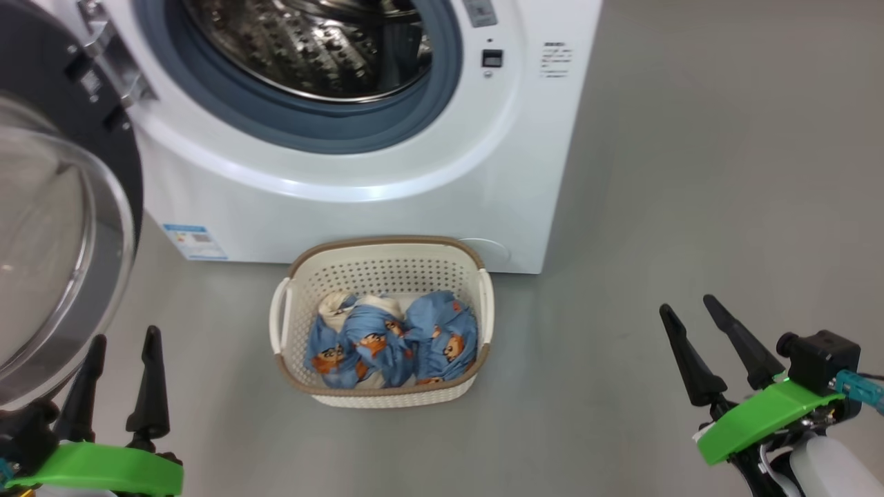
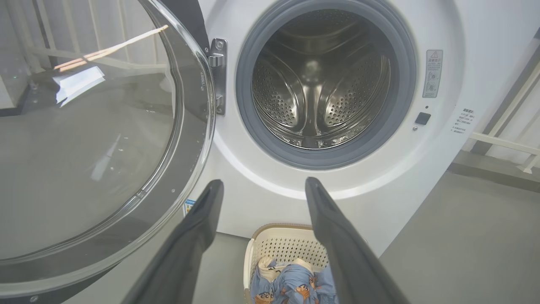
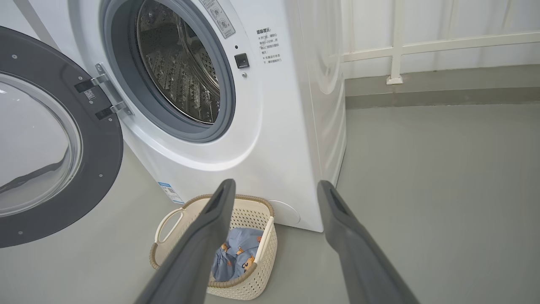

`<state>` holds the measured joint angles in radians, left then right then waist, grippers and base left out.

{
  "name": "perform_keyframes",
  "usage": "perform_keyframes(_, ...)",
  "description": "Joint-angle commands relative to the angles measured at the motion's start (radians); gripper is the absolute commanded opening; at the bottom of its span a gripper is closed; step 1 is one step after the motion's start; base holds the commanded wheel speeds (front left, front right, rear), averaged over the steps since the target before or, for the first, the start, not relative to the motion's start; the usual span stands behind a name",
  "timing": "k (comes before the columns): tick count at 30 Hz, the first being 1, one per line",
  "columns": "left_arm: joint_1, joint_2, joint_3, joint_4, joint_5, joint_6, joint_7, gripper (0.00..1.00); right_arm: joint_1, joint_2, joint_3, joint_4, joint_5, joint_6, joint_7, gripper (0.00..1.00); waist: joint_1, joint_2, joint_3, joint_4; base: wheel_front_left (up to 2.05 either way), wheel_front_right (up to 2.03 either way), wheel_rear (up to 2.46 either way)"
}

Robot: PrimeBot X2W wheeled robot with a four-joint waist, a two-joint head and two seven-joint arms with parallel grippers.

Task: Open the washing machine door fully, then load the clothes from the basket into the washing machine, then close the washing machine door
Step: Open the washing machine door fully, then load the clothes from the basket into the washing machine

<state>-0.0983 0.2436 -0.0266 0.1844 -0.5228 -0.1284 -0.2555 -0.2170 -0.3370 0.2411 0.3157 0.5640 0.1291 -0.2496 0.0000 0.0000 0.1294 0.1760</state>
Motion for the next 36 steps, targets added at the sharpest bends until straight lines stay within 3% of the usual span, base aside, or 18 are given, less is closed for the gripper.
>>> perform_keyframes(1,-0.007,0.036,0.032,-0.032,-0.002,-0.002,-0.006,1.00,0.024,-0.004,0.009,-0.027,-0.005,0.002,-0.012,1.00,0.0000,0.0000,-0.012,-0.033,0.00,0.00,0.00)
perform_keyframes(17,0.019,0.041,0.014,-0.036,-0.006,-0.002,-0.006,1.00,0.046,0.004,-0.004,-0.035,-0.005,0.002,-0.012,1.00,0.0000,0.0000,-0.036,-0.116,0.00,0.00,0.00)
perform_keyframes(36,0.019,0.038,0.019,-0.024,-0.041,-0.002,-0.006,1.00,0.040,0.010,-0.010,-0.038,-0.009,0.002,-0.012,1.00,0.0000,0.0000,-0.025,-0.124,0.00,0.00,0.00)
